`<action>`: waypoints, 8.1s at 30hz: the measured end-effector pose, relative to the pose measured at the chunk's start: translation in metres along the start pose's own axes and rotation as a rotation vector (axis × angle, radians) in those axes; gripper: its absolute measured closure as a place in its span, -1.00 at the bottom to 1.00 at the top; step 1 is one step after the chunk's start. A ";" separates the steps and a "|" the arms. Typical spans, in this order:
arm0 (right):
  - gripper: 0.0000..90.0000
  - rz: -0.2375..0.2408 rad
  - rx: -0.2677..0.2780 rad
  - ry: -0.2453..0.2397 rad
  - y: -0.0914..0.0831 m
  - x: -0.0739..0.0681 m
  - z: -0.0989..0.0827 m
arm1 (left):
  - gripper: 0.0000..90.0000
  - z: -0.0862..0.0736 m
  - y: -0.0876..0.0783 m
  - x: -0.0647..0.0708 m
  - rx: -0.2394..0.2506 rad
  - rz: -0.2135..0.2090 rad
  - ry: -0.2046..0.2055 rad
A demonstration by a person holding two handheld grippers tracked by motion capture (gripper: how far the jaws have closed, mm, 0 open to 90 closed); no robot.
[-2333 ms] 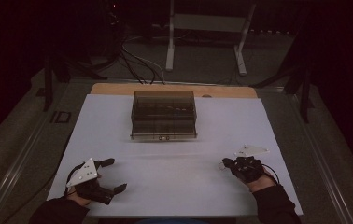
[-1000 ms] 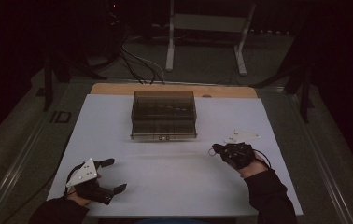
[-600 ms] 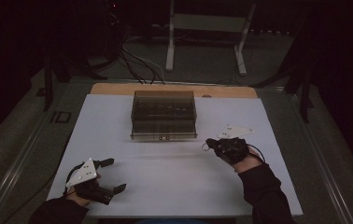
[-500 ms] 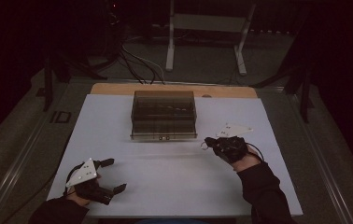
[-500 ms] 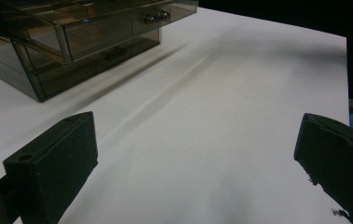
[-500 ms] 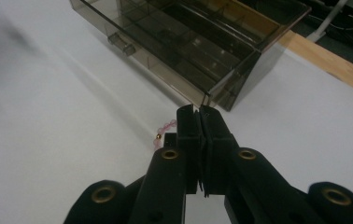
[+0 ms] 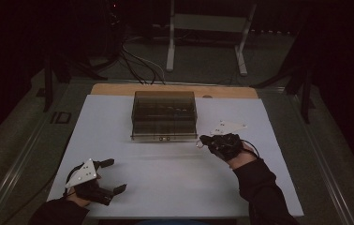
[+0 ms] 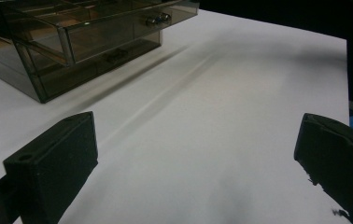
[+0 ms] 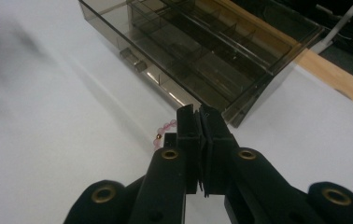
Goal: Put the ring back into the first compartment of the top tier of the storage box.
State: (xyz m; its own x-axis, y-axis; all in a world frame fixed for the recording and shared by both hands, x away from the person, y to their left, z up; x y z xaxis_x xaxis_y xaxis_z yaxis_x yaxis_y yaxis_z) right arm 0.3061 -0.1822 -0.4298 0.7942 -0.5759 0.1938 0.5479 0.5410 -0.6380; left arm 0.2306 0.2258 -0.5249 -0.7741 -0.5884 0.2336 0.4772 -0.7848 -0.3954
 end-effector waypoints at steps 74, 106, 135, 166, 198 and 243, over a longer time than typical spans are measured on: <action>0.95 0.066 0.127 -0.080 0.059 -0.015 0.099 | -0.98 0.000 -0.001 0.001 0.004 -0.011 0.003; 0.95 0.098 0.141 -0.019 0.112 -0.018 0.128 | -0.97 0.000 -0.001 0.001 0.005 -0.011 0.002; -0.13 0.160 0.154 0.048 0.142 -0.029 0.133 | -0.98 0.000 -0.001 0.000 0.004 -0.015 -0.001; -1.00 0.194 0.180 0.028 0.129 -0.028 0.140 | -0.98 -0.001 -0.002 0.001 0.004 -0.010 -0.009; -1.00 0.171 0.170 0.037 0.090 -0.004 0.099 | -0.98 -0.004 -0.008 0.001 0.005 0.009 -0.016; -1.00 0.121 0.127 0.147 0.029 -0.003 -0.064 | -0.98 -0.003 -0.007 0.002 0.005 0.012 -0.015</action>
State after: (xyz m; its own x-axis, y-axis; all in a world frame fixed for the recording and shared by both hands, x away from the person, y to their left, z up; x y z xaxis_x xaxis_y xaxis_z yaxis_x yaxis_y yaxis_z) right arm 0.3030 -0.2042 -0.4970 0.8146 -0.5799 0.0046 0.4868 0.6794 -0.5491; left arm 0.2243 0.2309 -0.5247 -0.7623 -0.6003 0.2421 0.4881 -0.7788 -0.3940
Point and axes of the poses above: each handheld gripper's, and its own axes: y roughly forward along the jaws, z roughly out of its top, x roughly to its right, the point moved 1 cm from there along y, roughly forward along the jaws, and after that the axes turned 10 degrees about -y, right-handed, at the moved point
